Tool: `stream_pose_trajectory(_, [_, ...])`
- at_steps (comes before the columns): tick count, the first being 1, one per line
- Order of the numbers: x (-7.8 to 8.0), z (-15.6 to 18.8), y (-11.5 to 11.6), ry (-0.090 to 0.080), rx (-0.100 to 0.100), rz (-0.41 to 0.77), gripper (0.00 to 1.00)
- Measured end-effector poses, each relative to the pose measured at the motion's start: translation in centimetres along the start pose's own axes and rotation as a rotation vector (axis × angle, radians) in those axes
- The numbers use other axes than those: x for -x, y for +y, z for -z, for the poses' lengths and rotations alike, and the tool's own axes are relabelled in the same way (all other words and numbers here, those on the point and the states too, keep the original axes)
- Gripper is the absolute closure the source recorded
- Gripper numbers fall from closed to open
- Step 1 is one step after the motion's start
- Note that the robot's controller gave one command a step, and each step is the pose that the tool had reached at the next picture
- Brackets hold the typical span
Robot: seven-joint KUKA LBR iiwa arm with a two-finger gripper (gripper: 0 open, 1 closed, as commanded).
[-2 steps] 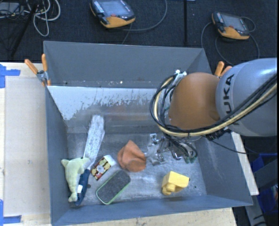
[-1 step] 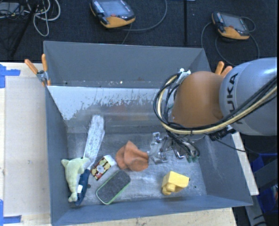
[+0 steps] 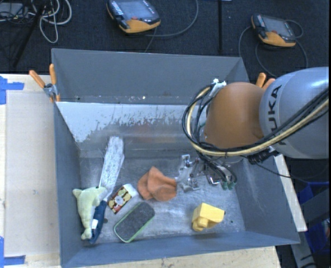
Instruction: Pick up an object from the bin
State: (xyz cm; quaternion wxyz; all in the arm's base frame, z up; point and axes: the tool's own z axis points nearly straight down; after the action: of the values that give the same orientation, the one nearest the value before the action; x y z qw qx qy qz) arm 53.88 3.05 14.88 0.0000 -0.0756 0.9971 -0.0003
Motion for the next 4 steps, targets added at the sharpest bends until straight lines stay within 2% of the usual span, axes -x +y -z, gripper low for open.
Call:
stream_pose_trajectory(1, [-0.6,1.3,0.5,0.001,0.001,0.023,1.00])
stream_pose_trajectory(2, [0.0,2.4,-0.1,0.001,0.001,-0.018,1.00])
stream_pose_trajectory(3, [-0.6,2.8,0.0,0.001,0.001,-0.021,1.00])
stream_pose_trajectory(4, [1.0,2.2,1.2,-0.001,0.001,-0.019,1.00])
